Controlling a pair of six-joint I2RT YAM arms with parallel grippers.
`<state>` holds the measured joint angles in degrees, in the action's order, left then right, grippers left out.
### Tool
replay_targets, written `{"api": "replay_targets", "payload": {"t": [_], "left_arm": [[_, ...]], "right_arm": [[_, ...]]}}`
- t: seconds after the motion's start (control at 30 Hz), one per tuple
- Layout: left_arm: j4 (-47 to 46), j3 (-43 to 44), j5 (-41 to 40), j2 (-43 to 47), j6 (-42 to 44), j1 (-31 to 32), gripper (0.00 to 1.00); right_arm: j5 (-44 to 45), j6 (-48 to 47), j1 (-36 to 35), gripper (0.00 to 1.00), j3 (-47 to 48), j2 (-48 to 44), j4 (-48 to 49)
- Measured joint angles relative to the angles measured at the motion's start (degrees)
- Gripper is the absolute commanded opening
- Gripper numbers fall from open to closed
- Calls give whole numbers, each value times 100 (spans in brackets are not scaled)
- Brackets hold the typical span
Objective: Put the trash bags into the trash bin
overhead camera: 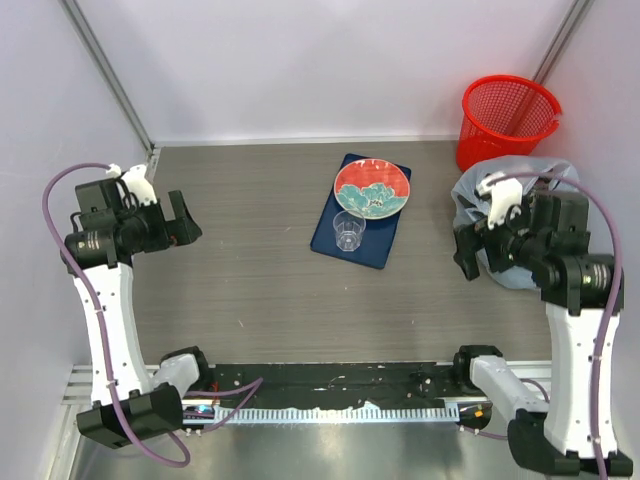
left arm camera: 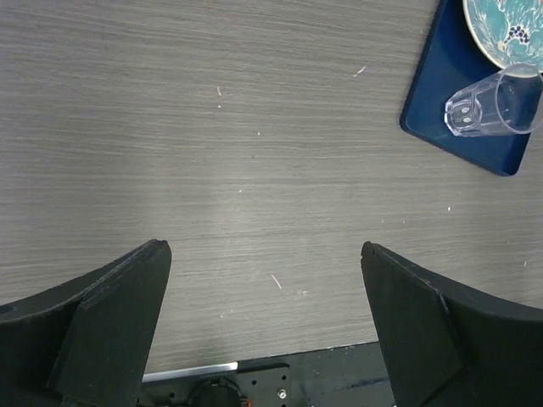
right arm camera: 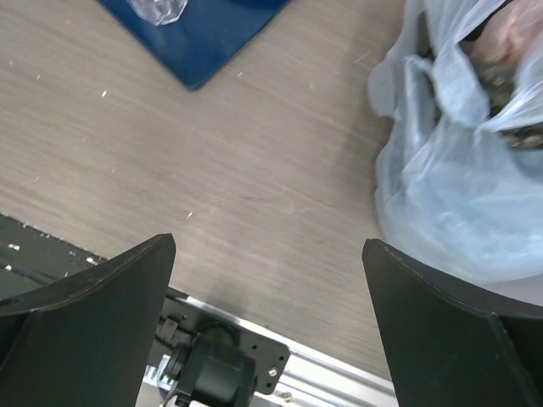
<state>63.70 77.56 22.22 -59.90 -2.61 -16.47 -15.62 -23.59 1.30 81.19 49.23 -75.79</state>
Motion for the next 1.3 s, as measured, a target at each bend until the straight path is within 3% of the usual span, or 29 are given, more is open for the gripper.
{"api": "replay_targets", "payload": {"t": [0.27, 0.37, 0.6, 0.97, 1.3], "left_arm": [[-319, -57, 271, -92, 127, 282, 100], [-396, -85, 527, -236, 160, 339, 100], [-487, -208, 918, -385, 162, 490, 100], [-741, -260, 1209, -505, 160, 656, 100], [-894, -258, 1558, -975, 140, 717, 100]], "right_arm": [[428, -846, 118, 88, 953, 1449, 2], [444, -1637, 544, 85, 1346, 2024, -87], [459, -3397, 1982, 66, 2492, 3123, -136], [439, -4968, 2004, 59, 2468, 3442, -155], [501, -5545, 1934, 56, 2356, 3910, -205]]}}
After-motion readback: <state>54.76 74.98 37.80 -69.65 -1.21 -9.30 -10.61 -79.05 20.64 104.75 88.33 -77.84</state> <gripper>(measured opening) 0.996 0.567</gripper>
